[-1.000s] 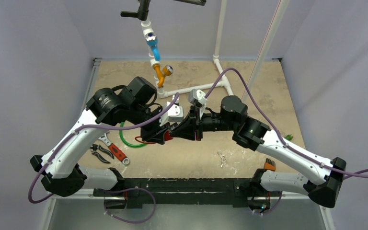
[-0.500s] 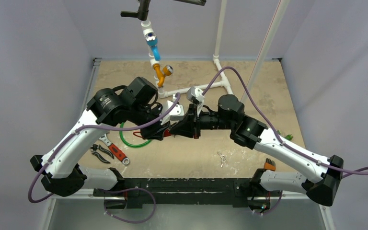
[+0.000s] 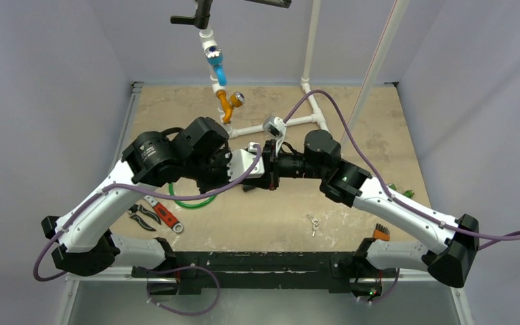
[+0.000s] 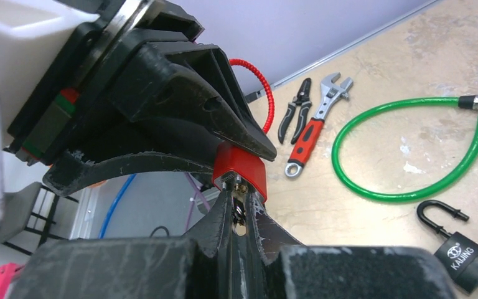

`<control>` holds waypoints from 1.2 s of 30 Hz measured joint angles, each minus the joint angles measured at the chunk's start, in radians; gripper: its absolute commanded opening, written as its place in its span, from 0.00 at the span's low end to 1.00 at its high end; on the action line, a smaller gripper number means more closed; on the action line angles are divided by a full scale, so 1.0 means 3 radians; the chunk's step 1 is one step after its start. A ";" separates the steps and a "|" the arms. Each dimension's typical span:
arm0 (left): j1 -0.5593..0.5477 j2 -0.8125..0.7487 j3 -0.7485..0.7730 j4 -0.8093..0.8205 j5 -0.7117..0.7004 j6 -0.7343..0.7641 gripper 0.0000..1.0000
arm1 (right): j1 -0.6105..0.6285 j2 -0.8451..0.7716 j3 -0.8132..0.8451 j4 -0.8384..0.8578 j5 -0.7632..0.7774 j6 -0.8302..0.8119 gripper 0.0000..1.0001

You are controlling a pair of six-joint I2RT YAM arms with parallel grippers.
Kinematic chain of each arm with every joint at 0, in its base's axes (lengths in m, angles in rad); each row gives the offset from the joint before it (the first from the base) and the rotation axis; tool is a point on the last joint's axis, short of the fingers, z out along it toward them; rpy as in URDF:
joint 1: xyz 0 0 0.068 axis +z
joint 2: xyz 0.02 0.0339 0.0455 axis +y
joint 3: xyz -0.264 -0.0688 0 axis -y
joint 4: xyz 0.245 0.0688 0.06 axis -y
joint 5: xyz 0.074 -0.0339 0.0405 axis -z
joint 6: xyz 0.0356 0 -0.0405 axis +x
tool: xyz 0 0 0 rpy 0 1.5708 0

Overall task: Unlock with the key
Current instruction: Unlock the lock.

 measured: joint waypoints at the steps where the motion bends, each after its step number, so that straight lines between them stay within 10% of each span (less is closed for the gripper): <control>1: -0.0032 -0.0009 0.0001 0.0006 -0.0050 0.0008 0.00 | -0.0004 0.0003 0.0000 0.0014 -0.0015 0.0027 0.00; 32: -0.0729 -0.0209 -0.0469 0.0982 -0.1958 0.0678 0.00 | -0.0579 0.0240 -0.0359 0.1386 -0.0434 0.1600 0.00; 36: -0.0739 -0.0249 -0.0469 0.0991 -0.1898 0.0636 0.00 | -0.0584 0.0229 -0.0347 0.1392 -0.0476 0.1626 0.18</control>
